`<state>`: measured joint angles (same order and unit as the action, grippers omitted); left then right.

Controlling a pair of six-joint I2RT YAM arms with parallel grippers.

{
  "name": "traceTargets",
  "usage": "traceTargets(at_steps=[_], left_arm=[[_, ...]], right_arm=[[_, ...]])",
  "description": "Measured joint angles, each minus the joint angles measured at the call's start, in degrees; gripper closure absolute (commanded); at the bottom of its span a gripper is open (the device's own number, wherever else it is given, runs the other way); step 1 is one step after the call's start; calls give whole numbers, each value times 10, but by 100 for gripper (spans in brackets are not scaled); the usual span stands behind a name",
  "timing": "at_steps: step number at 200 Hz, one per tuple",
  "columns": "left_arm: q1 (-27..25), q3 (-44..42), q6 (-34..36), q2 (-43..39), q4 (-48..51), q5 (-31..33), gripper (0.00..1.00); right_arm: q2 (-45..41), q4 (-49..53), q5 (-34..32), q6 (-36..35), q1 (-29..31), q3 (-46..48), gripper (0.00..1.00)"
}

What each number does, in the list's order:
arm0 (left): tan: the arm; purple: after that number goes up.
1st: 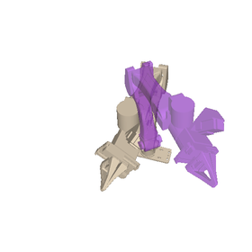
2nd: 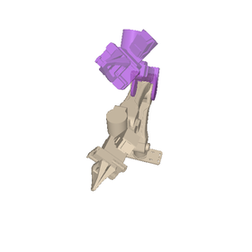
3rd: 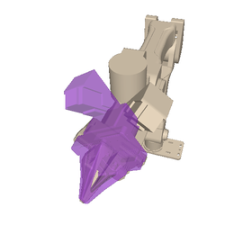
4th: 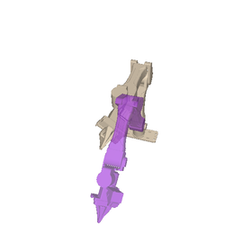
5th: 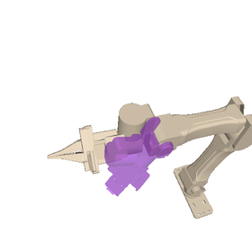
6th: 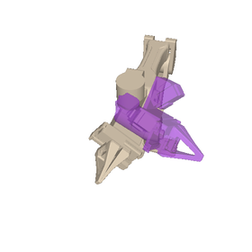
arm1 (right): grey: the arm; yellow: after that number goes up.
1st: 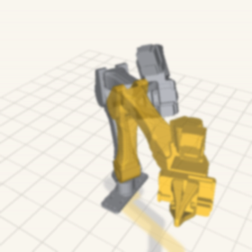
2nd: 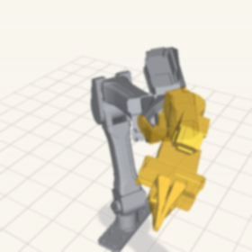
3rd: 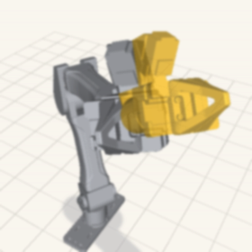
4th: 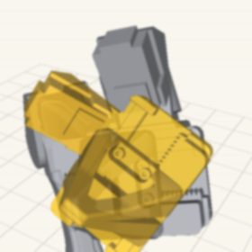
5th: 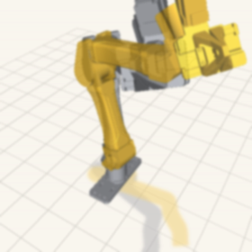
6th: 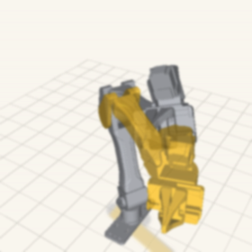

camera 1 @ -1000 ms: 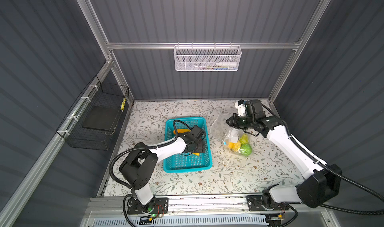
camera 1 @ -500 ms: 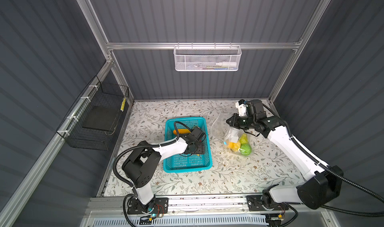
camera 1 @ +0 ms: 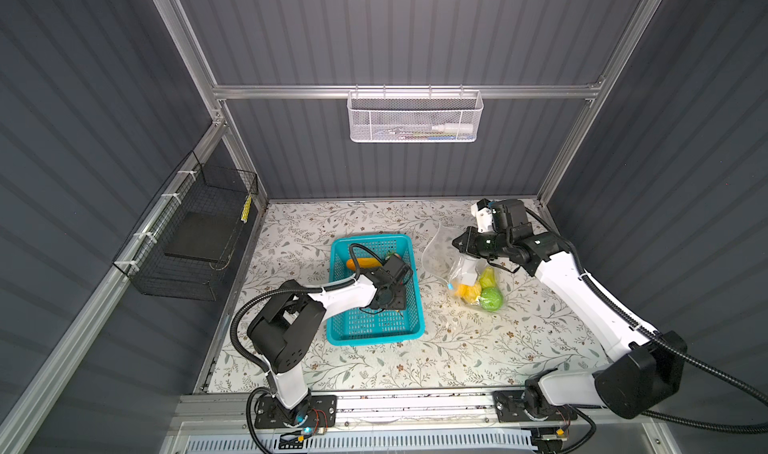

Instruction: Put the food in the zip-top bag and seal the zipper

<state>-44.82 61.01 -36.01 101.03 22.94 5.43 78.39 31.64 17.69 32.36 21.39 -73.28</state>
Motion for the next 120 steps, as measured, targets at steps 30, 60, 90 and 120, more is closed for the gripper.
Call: traceTargets(at_steps=[30,60,90,120], left_arm=[[0,0,1,0,-1,3,46],[0,0,7,-5,0,9,46],[0,0,14,-42,11,18,46],[0,22,20,-89,29,23,46]], right_arm=[[0,0,0,0,0,0,100],[0,0,0,0,0,0,100],[0,1,0,0,0,0,100],[0,1,0,0,0,0,100]])
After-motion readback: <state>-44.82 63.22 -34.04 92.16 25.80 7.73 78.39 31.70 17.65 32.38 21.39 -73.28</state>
